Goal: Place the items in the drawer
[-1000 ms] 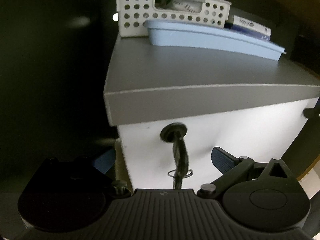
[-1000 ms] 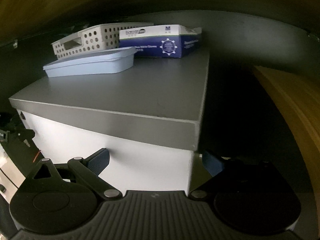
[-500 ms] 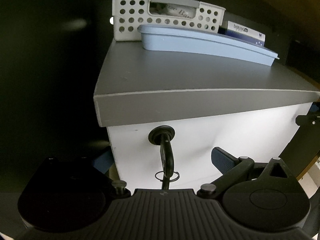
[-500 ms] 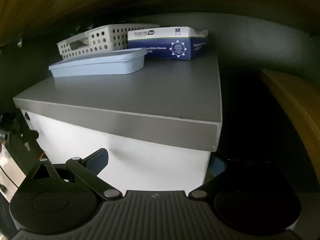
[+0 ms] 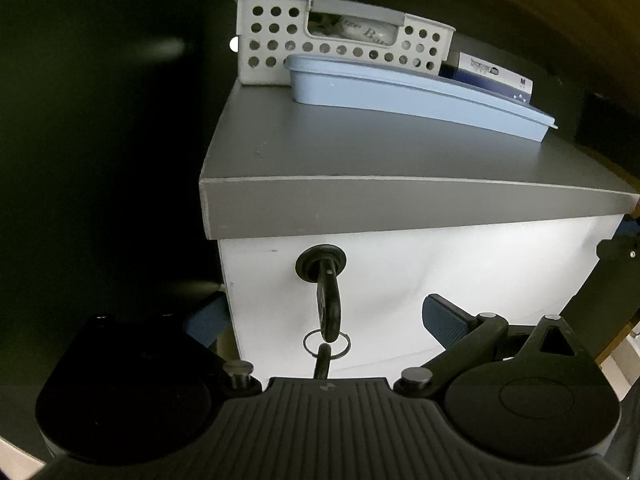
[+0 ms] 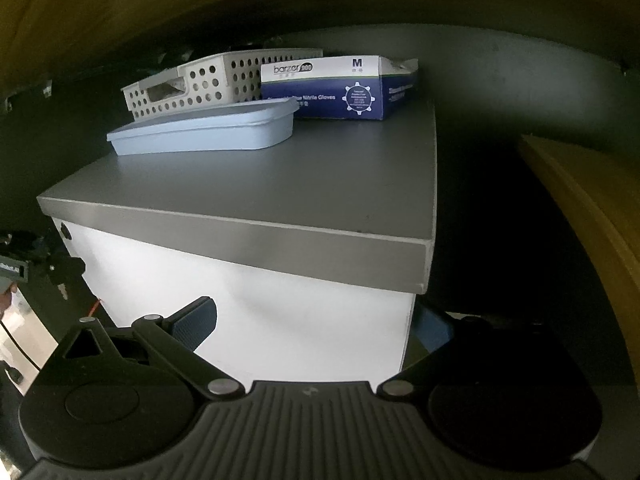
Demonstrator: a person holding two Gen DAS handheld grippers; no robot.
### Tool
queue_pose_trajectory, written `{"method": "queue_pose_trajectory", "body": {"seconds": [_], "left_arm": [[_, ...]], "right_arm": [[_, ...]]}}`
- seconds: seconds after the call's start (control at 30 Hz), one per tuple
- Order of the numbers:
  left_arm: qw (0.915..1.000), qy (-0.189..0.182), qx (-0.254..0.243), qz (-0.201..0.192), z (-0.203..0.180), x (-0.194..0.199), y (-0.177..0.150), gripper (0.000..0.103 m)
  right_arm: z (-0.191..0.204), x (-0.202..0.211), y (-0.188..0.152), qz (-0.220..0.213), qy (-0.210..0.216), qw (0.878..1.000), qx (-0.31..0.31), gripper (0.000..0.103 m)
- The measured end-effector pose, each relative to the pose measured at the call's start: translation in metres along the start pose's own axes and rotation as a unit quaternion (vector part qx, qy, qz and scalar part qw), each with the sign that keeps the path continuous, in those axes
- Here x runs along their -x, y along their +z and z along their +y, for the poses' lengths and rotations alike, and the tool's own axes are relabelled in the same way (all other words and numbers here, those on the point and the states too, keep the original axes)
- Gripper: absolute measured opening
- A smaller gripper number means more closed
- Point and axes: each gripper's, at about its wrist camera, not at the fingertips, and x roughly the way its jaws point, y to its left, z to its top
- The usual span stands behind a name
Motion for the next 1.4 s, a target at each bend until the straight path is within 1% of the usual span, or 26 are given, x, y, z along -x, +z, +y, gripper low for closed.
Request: {"method": "queue_pose_trajectory", "body": {"seconds": [0.23,0.43,0.67,0.9,1.4], "left_arm": [[1.0,0.001,0.001,0.005,0.0,0.001,0.001,0.102],[1.0,0.003,-0.005,0.005,-0.004,0.011,-0.008,0.102],[0.9999,-0.001,0.005,0.011,-0.006,0.027,-0.017,0.102],[0.9999,0.0,0.007,0.013,-0.012,0.046,-0.03,0.102],[0.9995,0.001,0.026,0.02,-0.022,0.084,-0.055,0.102]], "right_arm": [[0.001,0.004,0.0,0.006,0.003,1.0,-0.005,0.103],[0.003,0.016,-0.007,0.007,0.007,1.0,-0.014,0.103],[0.009,0.032,-0.018,0.006,0.005,1.0,-0.022,0.103],[0.02,0.048,-0.031,0.005,-0.003,1.0,-0.015,0.103],[0.04,0.088,-0.056,0.021,-0.013,1.0,-0.004,0.102]]}}
